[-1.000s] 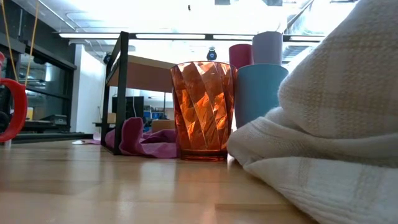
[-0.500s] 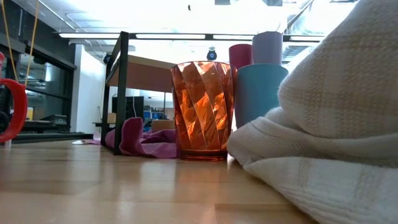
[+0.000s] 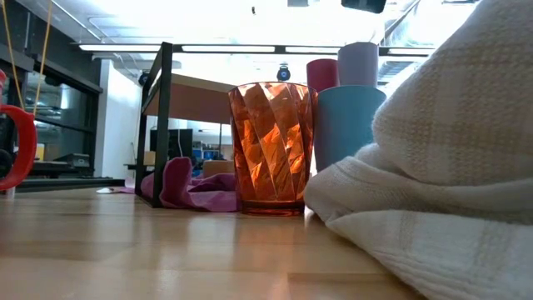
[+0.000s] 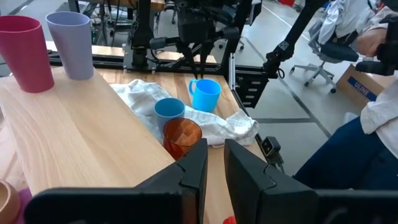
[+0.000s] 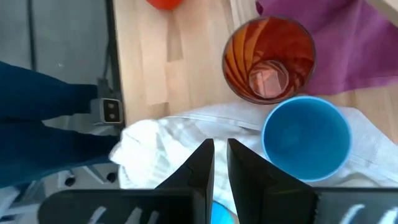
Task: Stack small to large cups/mugs on shelf
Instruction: Put the blue cup on the shelf
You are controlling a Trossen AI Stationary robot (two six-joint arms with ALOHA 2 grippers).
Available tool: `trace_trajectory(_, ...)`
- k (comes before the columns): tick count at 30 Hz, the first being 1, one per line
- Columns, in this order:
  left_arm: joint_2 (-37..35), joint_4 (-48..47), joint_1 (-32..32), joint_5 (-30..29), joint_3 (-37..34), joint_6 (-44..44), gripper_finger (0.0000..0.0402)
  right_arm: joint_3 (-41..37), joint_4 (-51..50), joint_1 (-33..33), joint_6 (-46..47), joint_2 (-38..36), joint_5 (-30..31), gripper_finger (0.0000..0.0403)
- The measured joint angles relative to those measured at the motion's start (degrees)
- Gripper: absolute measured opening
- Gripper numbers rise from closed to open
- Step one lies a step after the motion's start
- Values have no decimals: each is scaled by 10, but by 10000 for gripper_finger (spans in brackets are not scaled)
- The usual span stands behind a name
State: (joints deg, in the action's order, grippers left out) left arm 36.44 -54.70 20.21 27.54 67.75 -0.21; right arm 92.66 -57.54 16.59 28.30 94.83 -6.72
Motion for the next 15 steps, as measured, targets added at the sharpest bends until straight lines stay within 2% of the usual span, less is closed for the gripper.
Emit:
trace_trajectory(11,0,0,0,-2,0,15,44,0,-48,18,8,31,28,37)
trace_trajectory(15,0,0,0,-2,0,16,44,0,-65,34,20,42,61,37)
